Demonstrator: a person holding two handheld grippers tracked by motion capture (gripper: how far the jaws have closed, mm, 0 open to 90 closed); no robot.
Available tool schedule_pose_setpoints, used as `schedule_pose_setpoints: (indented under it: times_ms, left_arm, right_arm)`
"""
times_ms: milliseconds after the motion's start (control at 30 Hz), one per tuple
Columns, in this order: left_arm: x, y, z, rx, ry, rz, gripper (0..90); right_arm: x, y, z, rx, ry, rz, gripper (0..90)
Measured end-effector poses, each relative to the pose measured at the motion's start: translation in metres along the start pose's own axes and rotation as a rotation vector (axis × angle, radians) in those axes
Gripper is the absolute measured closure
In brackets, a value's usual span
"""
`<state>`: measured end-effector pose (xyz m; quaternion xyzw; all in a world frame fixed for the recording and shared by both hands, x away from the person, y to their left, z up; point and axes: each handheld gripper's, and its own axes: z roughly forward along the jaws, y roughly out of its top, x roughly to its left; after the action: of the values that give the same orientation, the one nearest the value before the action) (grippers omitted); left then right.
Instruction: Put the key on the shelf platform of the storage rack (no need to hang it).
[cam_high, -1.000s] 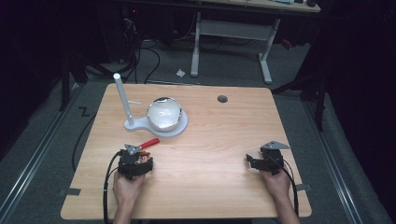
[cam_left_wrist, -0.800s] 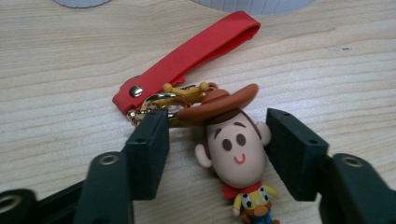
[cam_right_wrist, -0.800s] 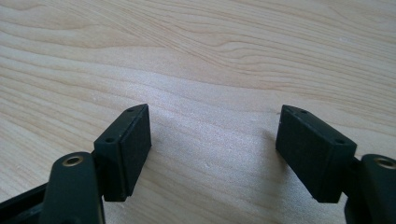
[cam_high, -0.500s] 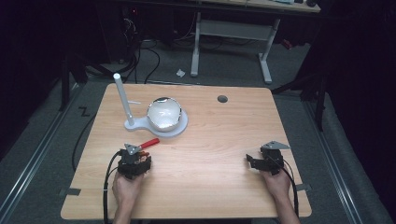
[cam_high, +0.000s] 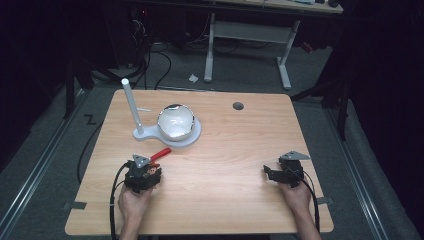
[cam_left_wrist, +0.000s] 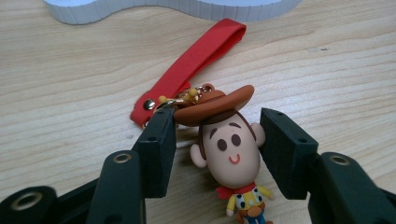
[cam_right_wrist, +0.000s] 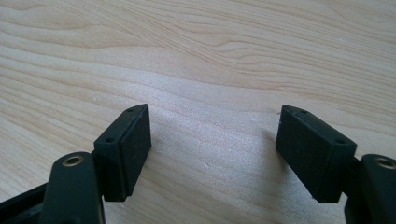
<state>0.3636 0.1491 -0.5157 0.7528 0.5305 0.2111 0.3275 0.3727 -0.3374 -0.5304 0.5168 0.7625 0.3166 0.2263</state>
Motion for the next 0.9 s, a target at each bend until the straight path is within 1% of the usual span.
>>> schedule_pose_setpoints:
  times_ms: [133,200,300,400,533,567,700,767,833,900]
  left_arm:
    - [-0.003,0.01,-0.007,-0.007,-0.003,0.04,48.1]
    - [-0.004,0.014,-0.01,-0.017,-0.002,0.046,48.1]
    - [-0.003,0.021,-0.016,-0.028,-0.013,0.037,48.2]
    - [-0.002,0.028,-0.021,-0.039,-0.021,0.044,48.2]
    - [0.001,0.041,-0.03,-0.058,-0.062,0.021,48.2]
    - [0.002,0.043,-0.031,-0.058,-0.064,0.02,48.2]
    - [0.004,0.053,-0.04,-0.058,-0.081,0.031,48.2]
    - [0.004,0.058,-0.045,-0.07,-0.089,0.036,48.2]
    - [0.005,0.063,-0.05,-0.084,-0.105,0.029,48.3]
    - [0.005,0.068,-0.055,-0.094,-0.111,0.036,48.3]
  right_arm:
    - [0.0,0.0,0.0,0.0,0.0,0.001,26.6]
    - [0.0,0.0,0.0,0.0,0.0,0.001,26.6]
    - [0.0,0.0,0.0,0.0,0.0,0.0,26.6]
    - [0.0,0.0,0.0,0.0,0.0,0.001,26.6]
    - [0.0,0.0,0.0,0.0,0.0,0.001,26.6]
    - [0.0,0.0,0.0,0.0,0.0,0.0,26.6]
    - [0.0,0.0,0.0,0.0,0.0,0.001,26.6]
    - [0.0,0.0,0.0,0.0,0.0,0.0,26.6]
    - [0.0,0.0,0.0,0.0,0.0,0.0,26.6]
    - [0.0,0.0,0.0,0.0,0.0,0.0,26.6]
